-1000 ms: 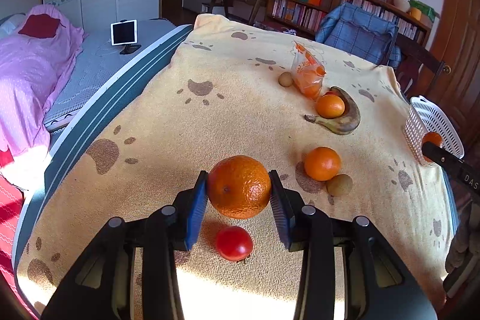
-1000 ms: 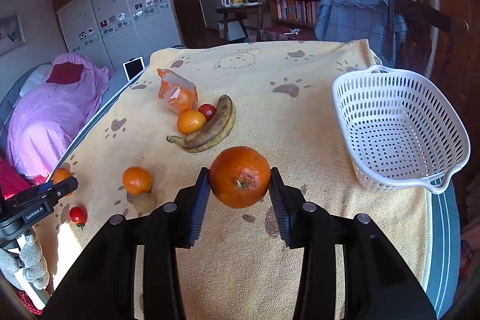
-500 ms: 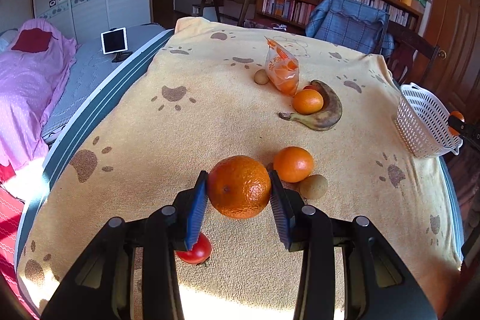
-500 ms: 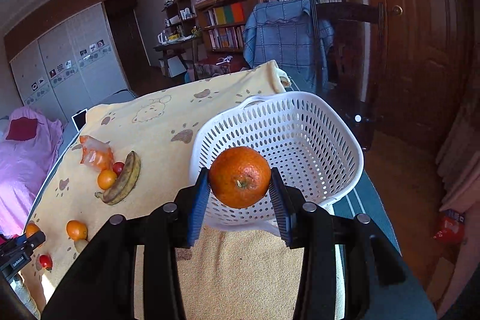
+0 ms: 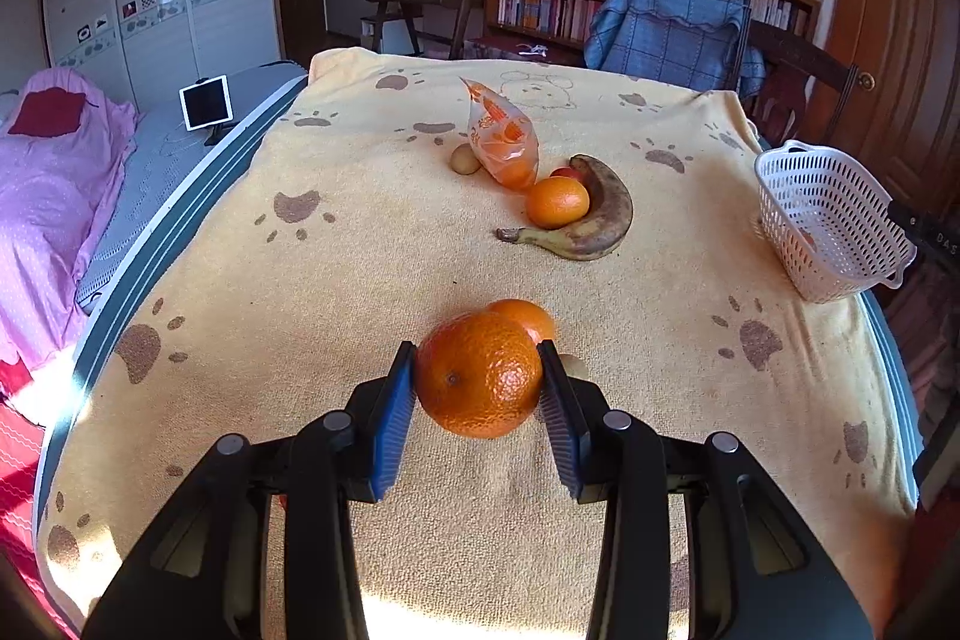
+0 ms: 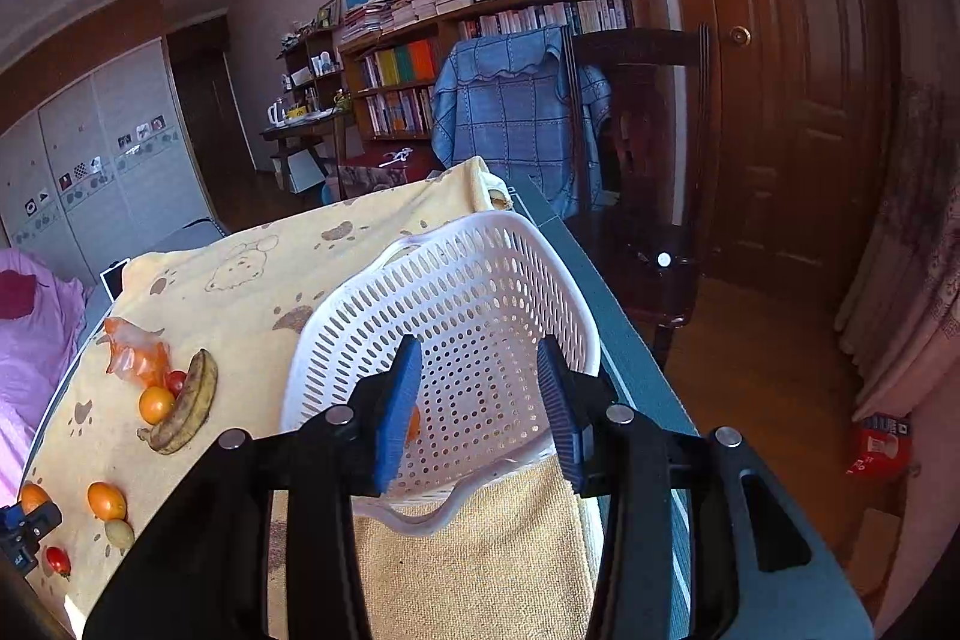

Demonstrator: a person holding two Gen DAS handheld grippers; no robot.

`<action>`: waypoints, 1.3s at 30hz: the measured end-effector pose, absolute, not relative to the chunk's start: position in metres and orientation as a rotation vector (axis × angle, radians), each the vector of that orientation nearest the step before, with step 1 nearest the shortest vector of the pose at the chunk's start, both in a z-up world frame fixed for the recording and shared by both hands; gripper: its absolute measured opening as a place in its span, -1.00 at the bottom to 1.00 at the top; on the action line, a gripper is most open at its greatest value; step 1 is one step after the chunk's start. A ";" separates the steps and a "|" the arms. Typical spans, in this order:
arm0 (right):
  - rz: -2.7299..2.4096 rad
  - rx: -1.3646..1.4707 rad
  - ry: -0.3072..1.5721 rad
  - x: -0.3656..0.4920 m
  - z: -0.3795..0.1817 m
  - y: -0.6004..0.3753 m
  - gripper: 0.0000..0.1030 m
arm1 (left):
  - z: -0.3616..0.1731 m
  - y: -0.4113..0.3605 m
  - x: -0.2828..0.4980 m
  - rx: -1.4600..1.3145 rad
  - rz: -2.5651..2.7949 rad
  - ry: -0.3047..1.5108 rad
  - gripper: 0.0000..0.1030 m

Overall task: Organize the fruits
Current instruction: 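Carry both oranges into the white basket and open both tools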

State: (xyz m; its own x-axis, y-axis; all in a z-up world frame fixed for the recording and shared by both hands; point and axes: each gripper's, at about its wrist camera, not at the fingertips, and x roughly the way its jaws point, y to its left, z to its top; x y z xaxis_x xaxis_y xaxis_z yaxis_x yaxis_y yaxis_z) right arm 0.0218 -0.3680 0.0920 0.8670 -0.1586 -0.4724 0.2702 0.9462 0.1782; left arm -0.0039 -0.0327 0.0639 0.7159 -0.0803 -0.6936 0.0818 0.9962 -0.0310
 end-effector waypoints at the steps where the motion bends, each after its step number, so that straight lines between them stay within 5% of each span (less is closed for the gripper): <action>1: -0.237 0.252 0.453 0.019 0.093 -0.370 -0.06 | 0.065 -0.036 -0.003 0.007 -0.094 0.766 -0.22; 8: -0.361 0.273 0.306 0.001 0.096 -0.379 0.24 | 0.075 -0.075 0.003 0.039 -0.167 0.749 -0.22; 36: -0.526 0.365 0.239 -0.013 0.079 -0.416 0.28 | 0.090 -0.265 0.084 0.115 -0.529 0.729 -0.22; 38: -0.525 0.364 0.240 -0.013 0.079 -0.417 0.28 | 0.088 -0.268 0.086 0.116 -0.536 0.725 -0.19; 39: -0.524 0.364 0.241 -0.013 0.079 -0.417 0.28 | 0.088 -0.269 0.086 0.114 -0.537 0.720 0.01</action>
State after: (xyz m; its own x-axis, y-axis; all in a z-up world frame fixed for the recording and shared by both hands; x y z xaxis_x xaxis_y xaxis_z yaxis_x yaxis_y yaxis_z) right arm -0.0127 -0.4166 0.0790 0.8400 -0.4424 -0.3142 0.5266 0.8043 0.2754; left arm 0.0865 -0.2689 0.0881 0.6234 -0.4281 -0.6543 0.5048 0.8594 -0.0813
